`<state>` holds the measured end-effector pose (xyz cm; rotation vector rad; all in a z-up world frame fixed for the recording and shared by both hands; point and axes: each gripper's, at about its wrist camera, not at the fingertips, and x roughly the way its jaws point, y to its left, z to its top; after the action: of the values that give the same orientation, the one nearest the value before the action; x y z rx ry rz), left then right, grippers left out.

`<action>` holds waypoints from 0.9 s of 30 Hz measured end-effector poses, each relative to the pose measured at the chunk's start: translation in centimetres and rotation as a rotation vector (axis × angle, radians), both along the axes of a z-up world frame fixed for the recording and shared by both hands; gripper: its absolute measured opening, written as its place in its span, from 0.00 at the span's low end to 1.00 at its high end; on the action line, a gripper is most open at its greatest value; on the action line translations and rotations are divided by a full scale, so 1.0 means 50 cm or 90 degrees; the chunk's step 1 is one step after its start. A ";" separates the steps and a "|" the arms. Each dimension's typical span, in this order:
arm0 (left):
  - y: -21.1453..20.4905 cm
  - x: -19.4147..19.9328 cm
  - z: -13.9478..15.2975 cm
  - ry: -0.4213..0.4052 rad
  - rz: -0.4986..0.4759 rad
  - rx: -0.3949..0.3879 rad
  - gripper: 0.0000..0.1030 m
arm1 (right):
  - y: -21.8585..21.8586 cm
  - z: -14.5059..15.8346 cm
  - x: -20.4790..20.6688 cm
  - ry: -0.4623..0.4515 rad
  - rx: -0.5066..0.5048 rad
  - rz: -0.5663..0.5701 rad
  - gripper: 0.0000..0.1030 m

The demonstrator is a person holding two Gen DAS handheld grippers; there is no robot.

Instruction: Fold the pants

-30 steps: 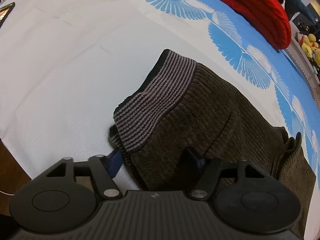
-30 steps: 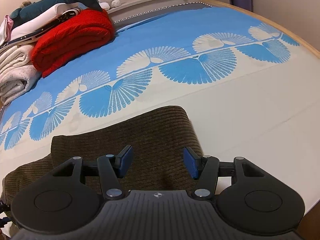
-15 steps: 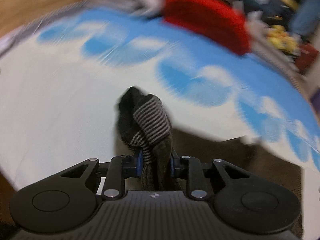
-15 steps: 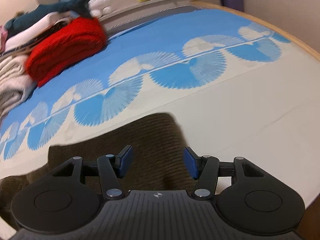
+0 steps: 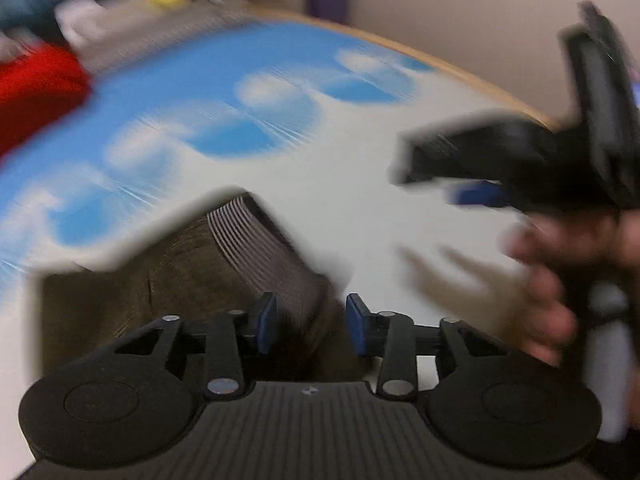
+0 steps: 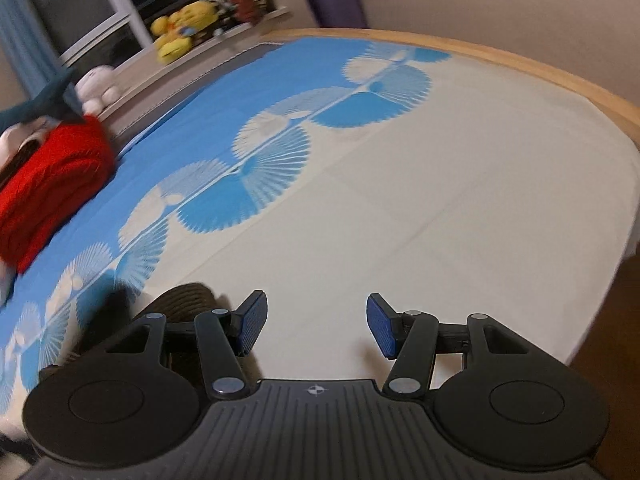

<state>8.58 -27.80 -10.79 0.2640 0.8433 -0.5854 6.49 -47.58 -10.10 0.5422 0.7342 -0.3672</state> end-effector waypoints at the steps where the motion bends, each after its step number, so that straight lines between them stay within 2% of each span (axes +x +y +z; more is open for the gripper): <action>1: 0.017 -0.004 0.000 0.010 0.007 -0.030 0.54 | -0.008 -0.005 -0.004 -0.001 0.013 -0.004 0.56; 3: 0.075 -0.006 0.006 0.002 0.019 -0.069 0.69 | -0.011 -0.014 -0.003 -0.005 0.047 0.015 0.57; 4: 0.114 -0.005 0.009 -0.015 0.034 -0.070 0.69 | -0.007 -0.020 0.002 -0.006 0.068 0.041 0.58; 6: 0.176 0.012 0.011 -0.038 0.058 -0.037 0.67 | 0.010 -0.031 0.016 -0.004 0.104 0.102 0.60; 8: 0.247 0.021 0.005 -0.058 0.073 -0.002 0.57 | 0.036 -0.038 0.031 -0.003 0.137 0.159 0.64; 9: 0.284 0.028 -0.002 -0.062 0.077 0.010 0.46 | 0.049 -0.042 0.039 -0.001 0.150 0.182 0.69; 10: 0.316 0.037 -0.004 -0.058 0.081 0.016 0.36 | 0.066 -0.045 0.049 0.006 0.152 0.205 0.70; 12: 0.373 0.057 -0.017 -0.044 0.092 0.015 0.26 | 0.102 -0.051 0.066 0.034 0.135 0.239 0.73; 15: 0.438 0.066 -0.064 0.006 0.088 0.003 0.25 | 0.158 -0.074 0.088 0.094 0.103 0.283 0.73; 16: 0.448 0.060 -0.087 0.003 0.087 -0.003 0.25 | 0.177 -0.080 0.092 0.113 0.069 0.291 0.73; 17: 0.459 0.051 -0.102 -0.007 0.091 -0.010 0.25 | 0.192 -0.082 0.089 0.120 0.038 0.299 0.70; 19: 0.469 0.036 -0.112 -0.021 0.107 -0.026 0.25 | 0.219 -0.072 0.085 0.104 -0.003 0.319 0.50; 21: 0.467 0.036 -0.095 -0.018 0.111 -0.046 0.25 | 0.231 -0.056 0.074 0.075 -0.038 0.328 0.22; 22: 0.464 0.037 -0.085 -0.020 0.103 -0.068 0.25 | 0.232 -0.043 0.065 0.053 -0.051 0.324 0.20; 23: 0.461 0.035 -0.077 -0.029 0.099 -0.082 0.25 | 0.225 -0.026 0.056 0.022 -0.045 0.319 0.12; 24: 0.456 0.031 -0.071 -0.040 0.096 -0.086 0.25 | 0.214 -0.005 0.049 -0.017 -0.034 0.307 0.08; 25: 0.459 0.029 -0.064 -0.047 0.087 -0.093 0.25 | 0.203 0.024 0.033 -0.069 -0.026 0.294 0.06; 27: 0.457 0.021 -0.055 -0.049 0.068 -0.106 0.25 | 0.190 0.072 -0.007 -0.143 -0.071 0.275 0.06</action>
<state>9.65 -4.93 -13.54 0.0890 0.7253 -0.5382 6.15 -38.07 -6.50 0.3014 0.5904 0.0547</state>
